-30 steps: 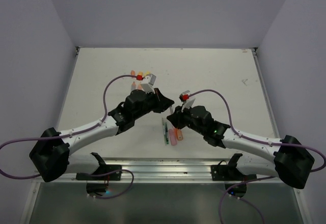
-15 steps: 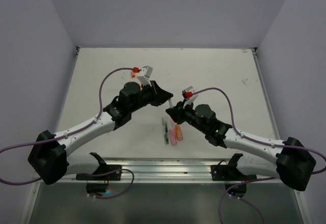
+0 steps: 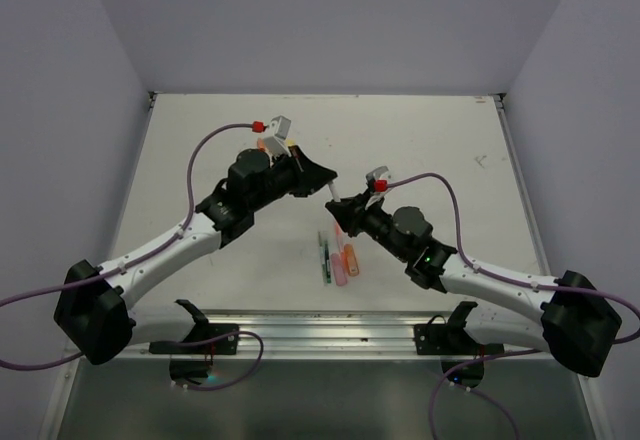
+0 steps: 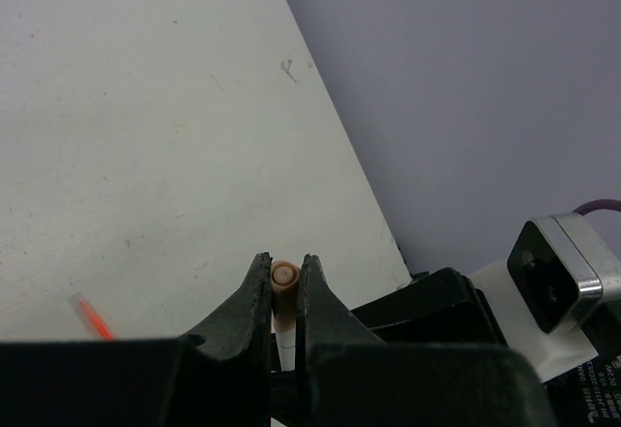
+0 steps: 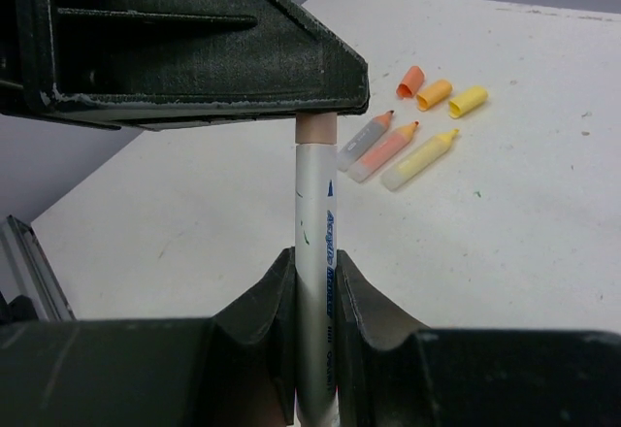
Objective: Open the pen caps
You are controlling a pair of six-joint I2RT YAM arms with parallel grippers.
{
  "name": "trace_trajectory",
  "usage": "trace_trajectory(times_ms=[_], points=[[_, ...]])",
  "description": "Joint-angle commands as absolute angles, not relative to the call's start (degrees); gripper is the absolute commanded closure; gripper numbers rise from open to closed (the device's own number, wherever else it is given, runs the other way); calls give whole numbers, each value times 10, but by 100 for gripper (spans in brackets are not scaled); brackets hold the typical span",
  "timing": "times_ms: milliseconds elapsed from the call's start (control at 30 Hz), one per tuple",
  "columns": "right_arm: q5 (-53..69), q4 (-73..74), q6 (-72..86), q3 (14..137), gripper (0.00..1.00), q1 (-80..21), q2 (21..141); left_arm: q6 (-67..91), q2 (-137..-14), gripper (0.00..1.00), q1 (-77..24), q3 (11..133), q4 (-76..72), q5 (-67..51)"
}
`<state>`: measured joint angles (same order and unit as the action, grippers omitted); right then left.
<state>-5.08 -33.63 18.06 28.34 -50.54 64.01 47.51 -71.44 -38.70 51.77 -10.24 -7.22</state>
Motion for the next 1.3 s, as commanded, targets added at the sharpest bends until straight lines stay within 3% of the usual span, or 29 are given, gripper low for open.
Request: trace_trajectory(times_ms=[0, 333, 533, 900, 1067, 1267], points=[[-4, -207, 156, 229, 100, -520, 645, 482, -671, 100, -296, 599, -264, 166], [18, -225, 147, 220, 100, -520, 646, 555, -663, 100, -233, 577, -279, 175], [12, -229, 149, 214, 100, -520, 635, 510, -688, 100, -199, 602, -266, 135], [-58, -224, 182, 199, 100, -521, 583, 271, -972, 100, -196, 845, 75, -48], [-83, -214, 189, 200, 100, -521, 566, 200, -1116, 100, -216, 956, 190, -19], [-92, -205, 191, 214, 100, -520, 580, 165, -1218, 100, -228, 1024, 207, -2]])
